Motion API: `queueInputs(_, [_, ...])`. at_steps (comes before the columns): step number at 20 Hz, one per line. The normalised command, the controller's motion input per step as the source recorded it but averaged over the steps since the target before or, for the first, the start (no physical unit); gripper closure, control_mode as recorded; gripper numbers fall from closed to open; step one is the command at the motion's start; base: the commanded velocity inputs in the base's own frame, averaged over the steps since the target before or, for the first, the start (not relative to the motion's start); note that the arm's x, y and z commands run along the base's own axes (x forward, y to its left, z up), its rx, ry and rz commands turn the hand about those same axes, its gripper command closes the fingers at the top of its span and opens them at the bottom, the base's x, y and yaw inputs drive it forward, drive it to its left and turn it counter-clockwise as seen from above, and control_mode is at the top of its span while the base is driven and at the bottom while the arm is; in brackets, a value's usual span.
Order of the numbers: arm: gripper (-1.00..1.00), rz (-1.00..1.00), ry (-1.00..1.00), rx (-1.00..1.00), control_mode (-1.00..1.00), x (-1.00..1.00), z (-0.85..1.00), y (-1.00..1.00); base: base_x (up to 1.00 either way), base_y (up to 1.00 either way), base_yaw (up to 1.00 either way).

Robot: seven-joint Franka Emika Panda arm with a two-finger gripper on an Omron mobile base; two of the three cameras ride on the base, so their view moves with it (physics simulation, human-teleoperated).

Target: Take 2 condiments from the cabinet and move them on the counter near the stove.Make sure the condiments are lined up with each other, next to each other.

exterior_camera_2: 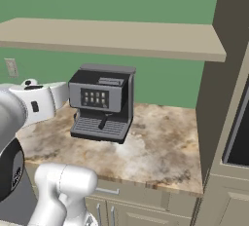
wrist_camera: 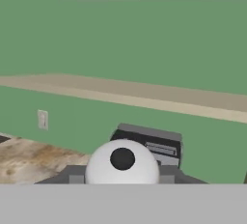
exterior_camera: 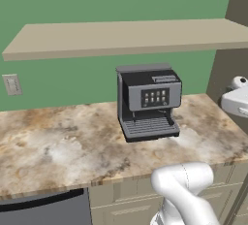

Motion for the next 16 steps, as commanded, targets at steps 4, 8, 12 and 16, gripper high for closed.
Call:
queueInputs(4, [1.0,0.05,0.0,0.0,-1.0,0.0,-0.27,-0.07,0.0,0.0,0.0])
queueInputs(8, [1.0,0.04,0.0,0.0,-1.0,0.0,-0.13,0.0,0.0,0.0,0.0])
queueInputs(12, [1.0,0.02,0.02,0.0,-1.0,0.0,-0.01,0.0,0.0,0.0,0.0])
queueInputs(16, [1.0,0.0,0.02,0.0,-1.0,0.0,0.0,0.0,0.0,0.0,0.0])
